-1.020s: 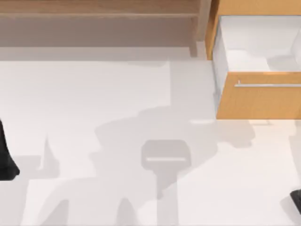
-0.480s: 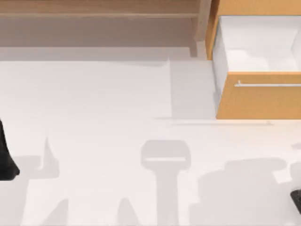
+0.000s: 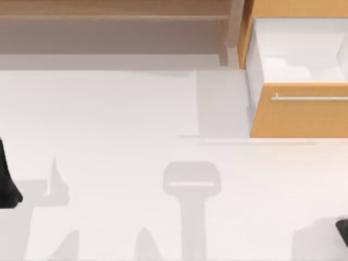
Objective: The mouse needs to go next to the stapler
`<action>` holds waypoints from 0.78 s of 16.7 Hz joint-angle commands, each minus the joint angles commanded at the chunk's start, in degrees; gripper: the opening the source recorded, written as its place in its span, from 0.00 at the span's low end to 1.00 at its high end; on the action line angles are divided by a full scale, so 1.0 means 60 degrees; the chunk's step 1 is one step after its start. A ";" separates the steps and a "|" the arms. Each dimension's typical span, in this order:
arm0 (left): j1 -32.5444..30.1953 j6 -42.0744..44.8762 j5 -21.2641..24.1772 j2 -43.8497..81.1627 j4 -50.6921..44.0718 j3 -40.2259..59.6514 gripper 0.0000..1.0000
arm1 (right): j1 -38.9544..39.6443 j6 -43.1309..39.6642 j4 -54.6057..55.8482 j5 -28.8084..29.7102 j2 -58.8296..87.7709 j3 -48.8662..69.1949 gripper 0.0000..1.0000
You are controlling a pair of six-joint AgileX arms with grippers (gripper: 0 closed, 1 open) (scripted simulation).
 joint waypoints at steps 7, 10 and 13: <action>0.0000 0.0000 0.0000 0.0000 0.0000 0.0000 1.00 | 0.0014 0.0020 -0.0010 -0.0003 0.0023 -0.0045 0.00; 0.0000 0.0000 0.0000 0.0000 0.0000 0.0000 1.00 | 0.0013 0.0007 0.0032 -0.0013 0.0011 -0.0021 0.00; 0.0000 0.0000 0.0000 0.0000 0.0000 0.0000 1.00 | 0.0012 -0.0011 0.0123 -0.0029 -0.0017 0.0026 0.00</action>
